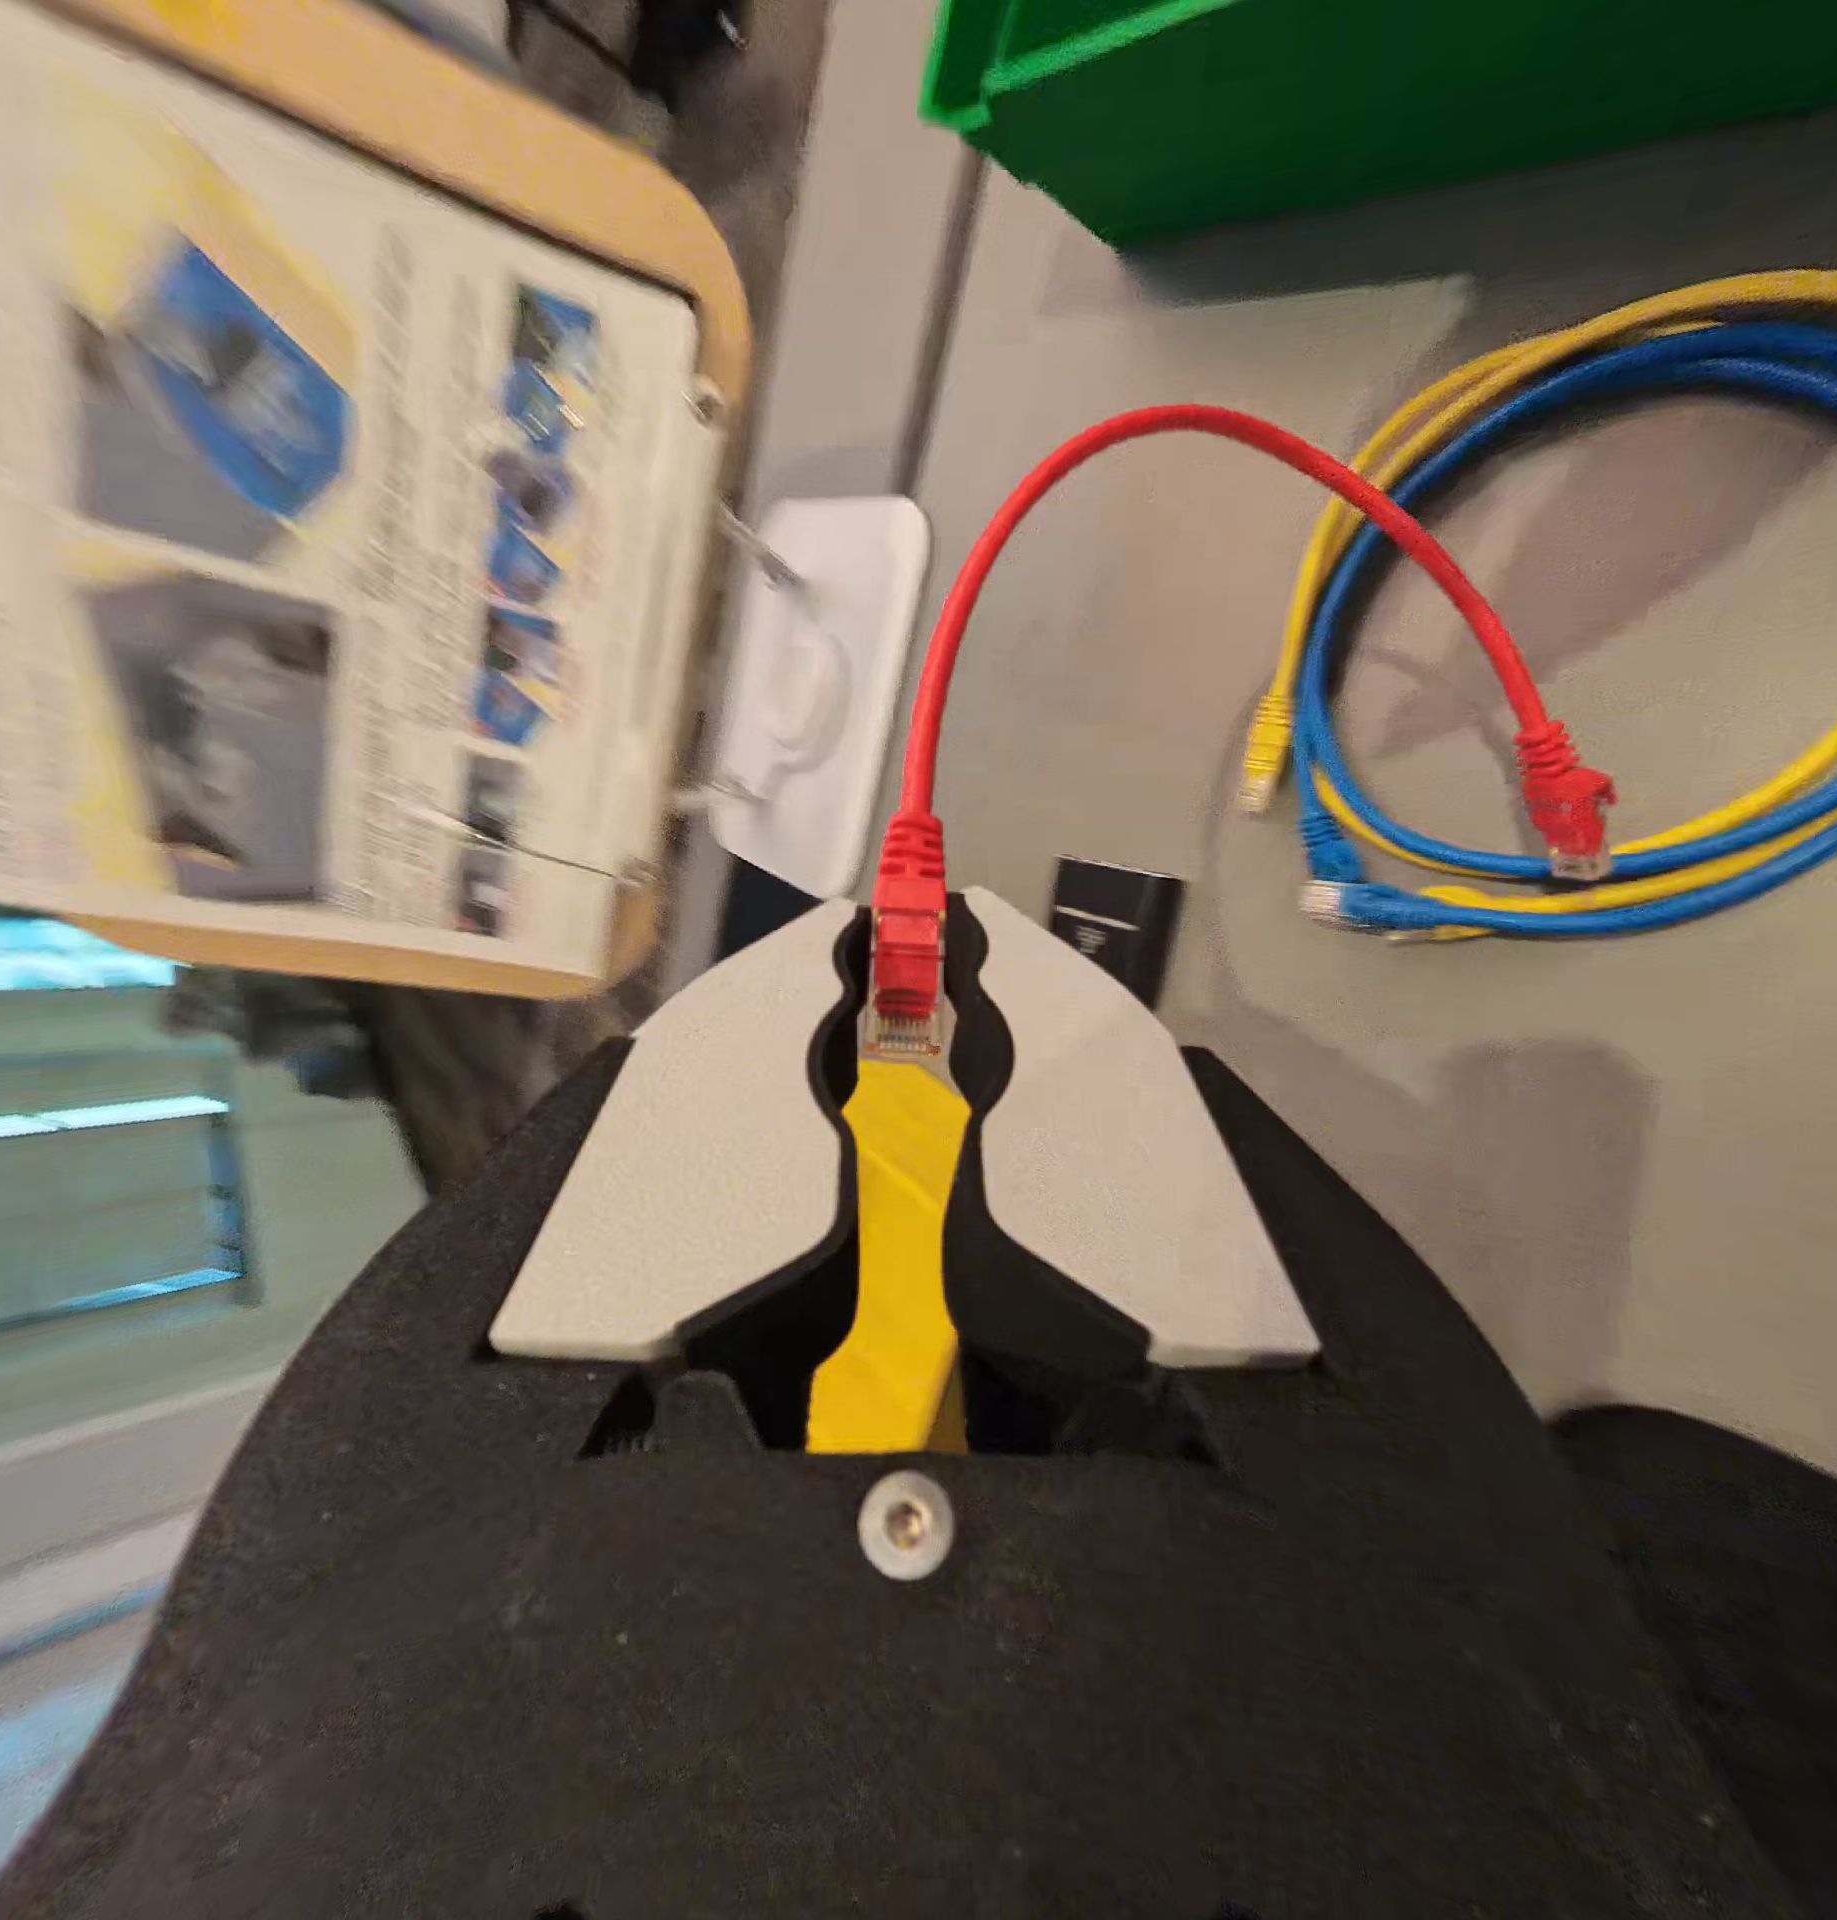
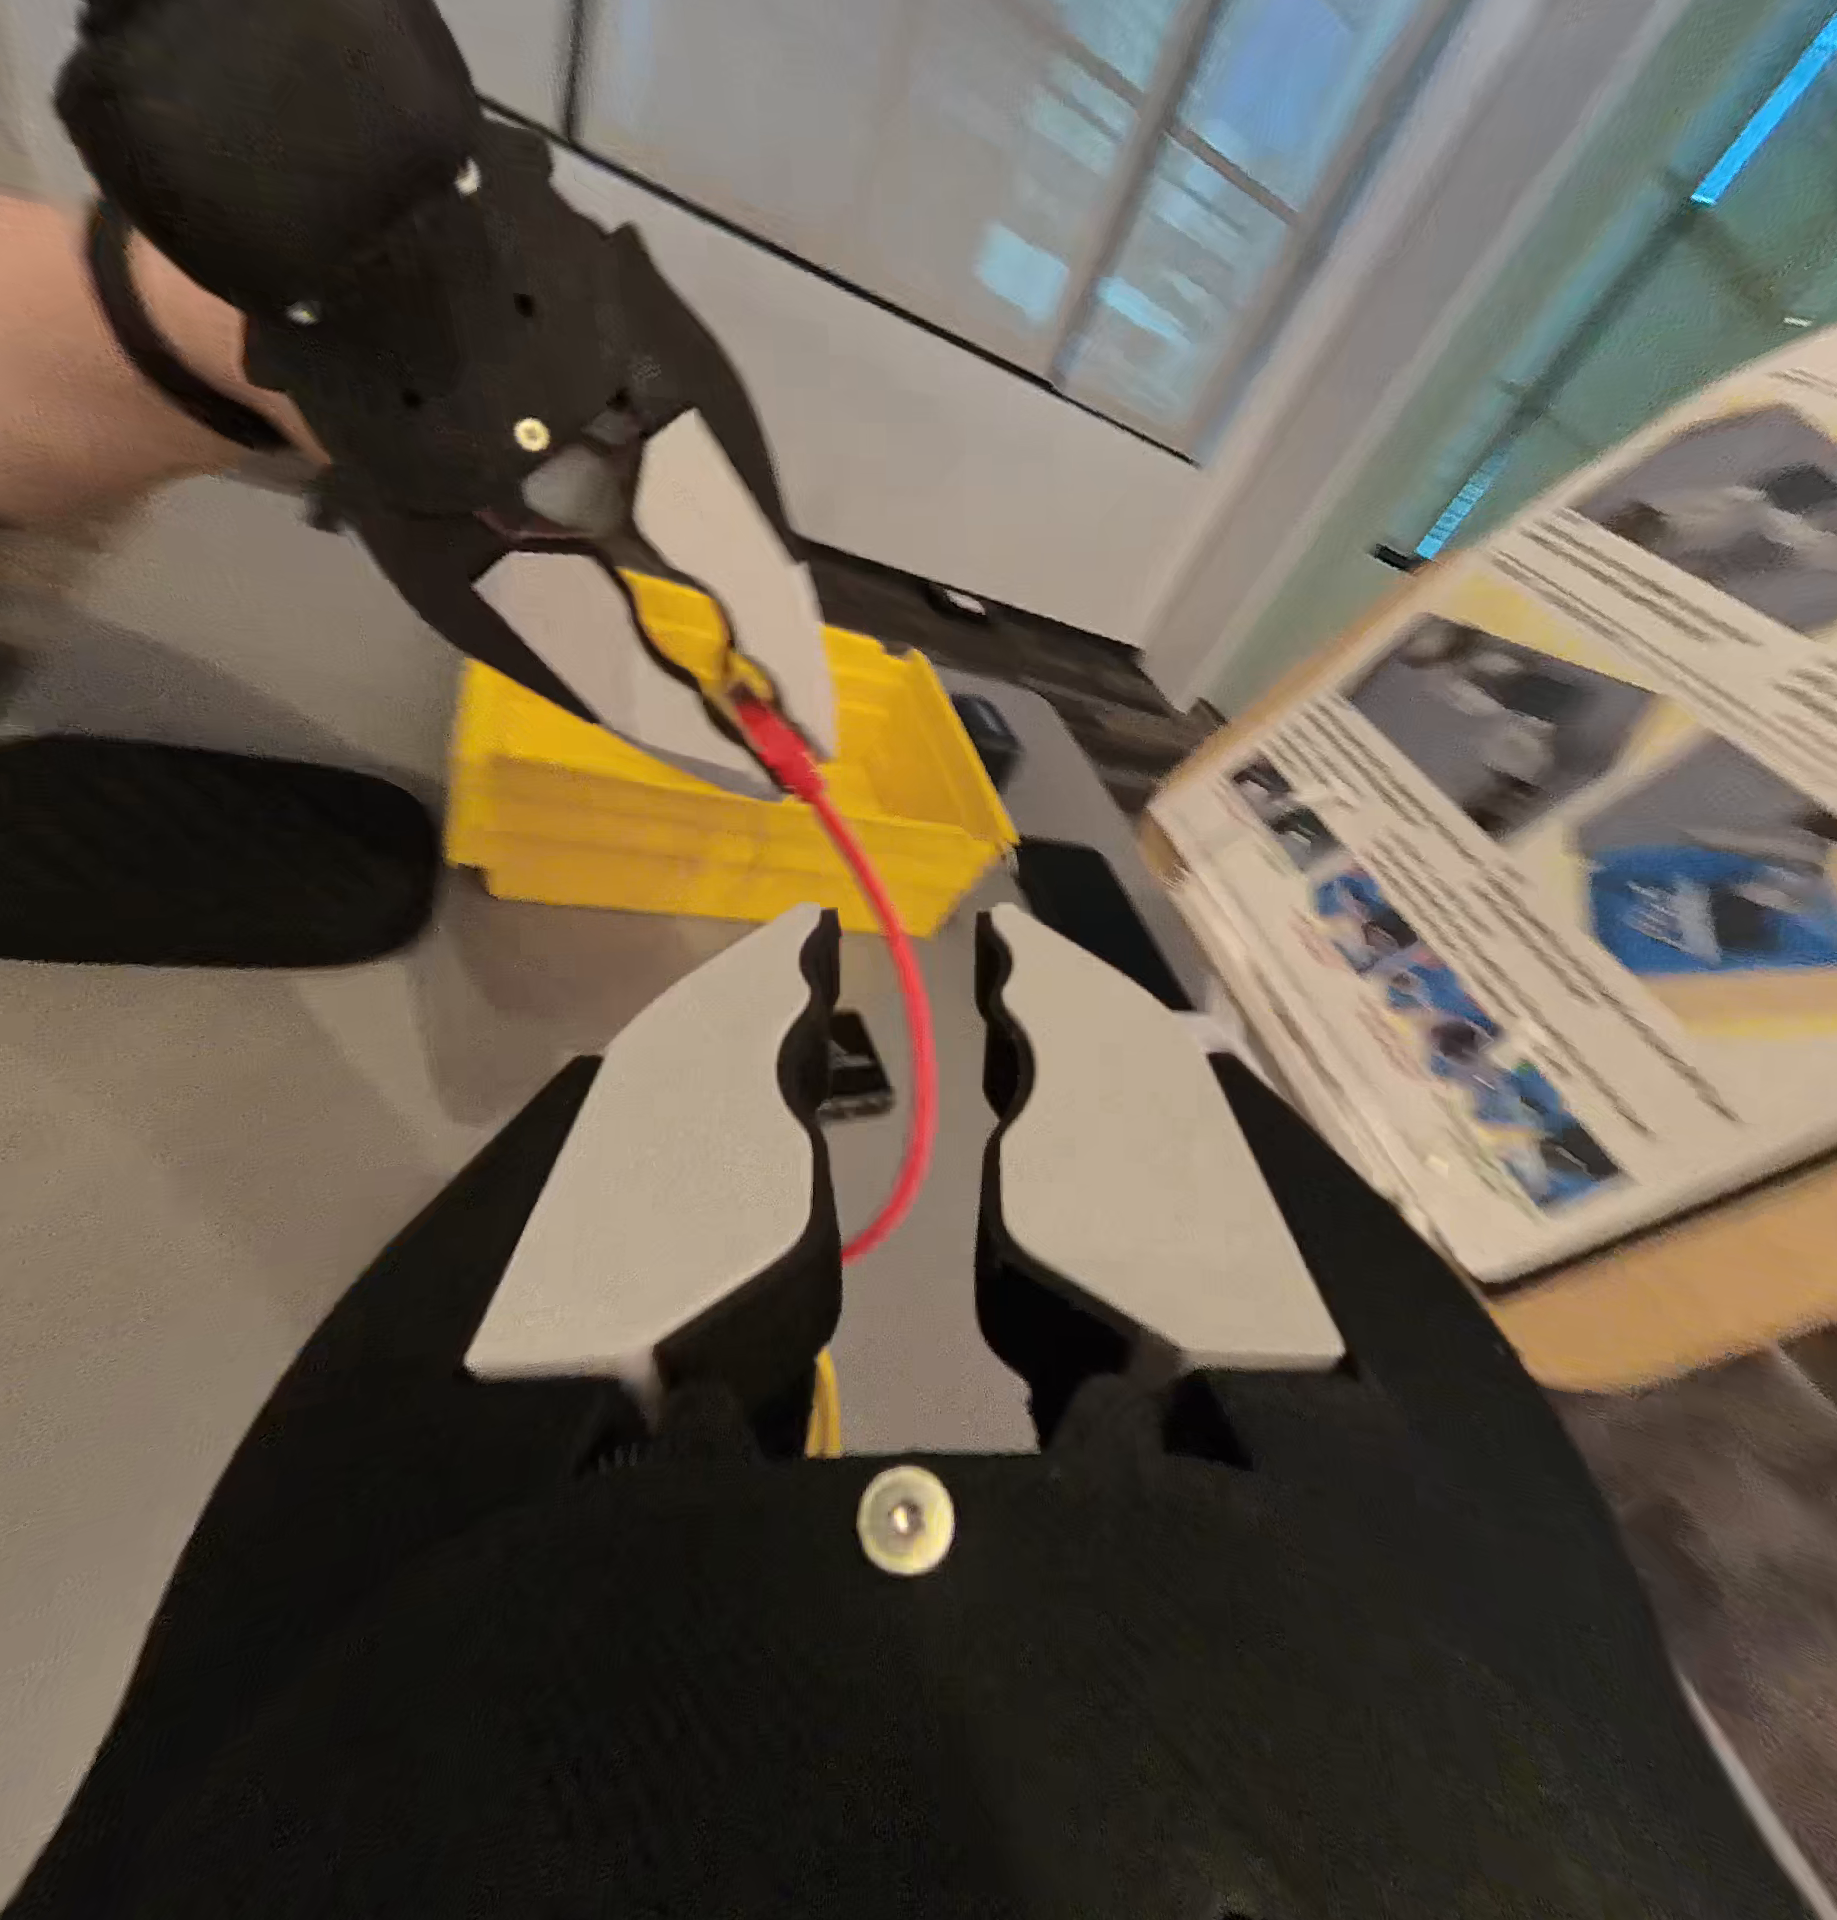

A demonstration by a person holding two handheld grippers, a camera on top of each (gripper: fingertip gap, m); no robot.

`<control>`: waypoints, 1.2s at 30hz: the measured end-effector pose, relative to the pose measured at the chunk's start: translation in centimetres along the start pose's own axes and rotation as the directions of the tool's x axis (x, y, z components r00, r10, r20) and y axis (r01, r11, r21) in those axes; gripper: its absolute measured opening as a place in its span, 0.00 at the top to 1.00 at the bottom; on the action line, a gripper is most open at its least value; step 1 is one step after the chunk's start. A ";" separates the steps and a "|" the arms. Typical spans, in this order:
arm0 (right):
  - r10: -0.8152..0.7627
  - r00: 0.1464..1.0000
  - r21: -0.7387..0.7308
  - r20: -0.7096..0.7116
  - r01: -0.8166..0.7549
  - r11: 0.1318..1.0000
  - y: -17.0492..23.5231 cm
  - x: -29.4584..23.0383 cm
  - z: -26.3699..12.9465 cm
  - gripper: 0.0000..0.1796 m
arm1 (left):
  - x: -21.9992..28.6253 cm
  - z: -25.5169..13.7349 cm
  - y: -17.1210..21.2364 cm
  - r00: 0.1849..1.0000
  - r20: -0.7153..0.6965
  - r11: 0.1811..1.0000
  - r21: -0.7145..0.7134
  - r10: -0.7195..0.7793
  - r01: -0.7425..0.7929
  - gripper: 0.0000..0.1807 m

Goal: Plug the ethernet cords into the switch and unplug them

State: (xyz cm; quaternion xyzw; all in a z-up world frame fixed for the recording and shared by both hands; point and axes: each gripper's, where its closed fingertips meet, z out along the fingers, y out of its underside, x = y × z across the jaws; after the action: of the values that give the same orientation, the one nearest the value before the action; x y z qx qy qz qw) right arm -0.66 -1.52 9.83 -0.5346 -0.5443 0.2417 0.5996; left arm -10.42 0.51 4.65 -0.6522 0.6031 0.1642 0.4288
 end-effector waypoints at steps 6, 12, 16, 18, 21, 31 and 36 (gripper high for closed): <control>-0.003 1.000 -0.063 -0.007 0.002 0.998 1.2 -0.5 2.8 0.75 | 0.2 -3.2 -3.6 0.992 -0.013 0.981 0.153 0.123 -0.120 0.93; 0.034 0.988 -0.099 0.149 -0.019 0.995 2.3 -2.7 3.6 0.96 | 0.6 -3.8 -3.9 0.995 -0.040 0.975 0.206 0.091 -0.081 0.93; -0.091 0.995 -0.062 0.033 0.093 0.994 1.2 -1.5 3.8 0.97 | 0.8 -3.7 -2.5 0.979 -0.171 0.977 0.159 -0.112 0.139 0.67; -0.245 0.968 -0.046 -0.064 0.242 0.969 0.2 -1.0 3.5 0.97 | 1.2 -4.0 -2.0 0.915 -0.310 0.939 0.143 -0.259 0.314 0.55; -0.533 0.795 -0.101 -0.290 0.528 0.843 -1.9 0.2 2.6 0.97 | -1.2 -5.8 -3.2 0.829 -0.411 0.788 0.326 -0.379 0.522 0.69; -0.730 0.578 -0.230 -0.366 0.703 0.672 -3.0 -0.4 3.6 0.97 | -1.6 -5.2 -4.4 0.842 -0.437 0.788 0.372 -0.317 0.490 0.77; -0.732 0.583 -0.271 -0.354 0.685 0.676 -1.5 0.3 4.5 0.97 | -1.5 -3.8 -3.8 0.863 -0.417 0.788 0.409 -0.287 0.460 0.91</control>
State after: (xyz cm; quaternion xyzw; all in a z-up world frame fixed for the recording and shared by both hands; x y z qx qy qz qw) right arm -5.14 -0.03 10.55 -0.3432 -0.5756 -0.1724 0.7220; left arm -8.40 -1.75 9.29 -0.6457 0.5448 -0.1978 0.4972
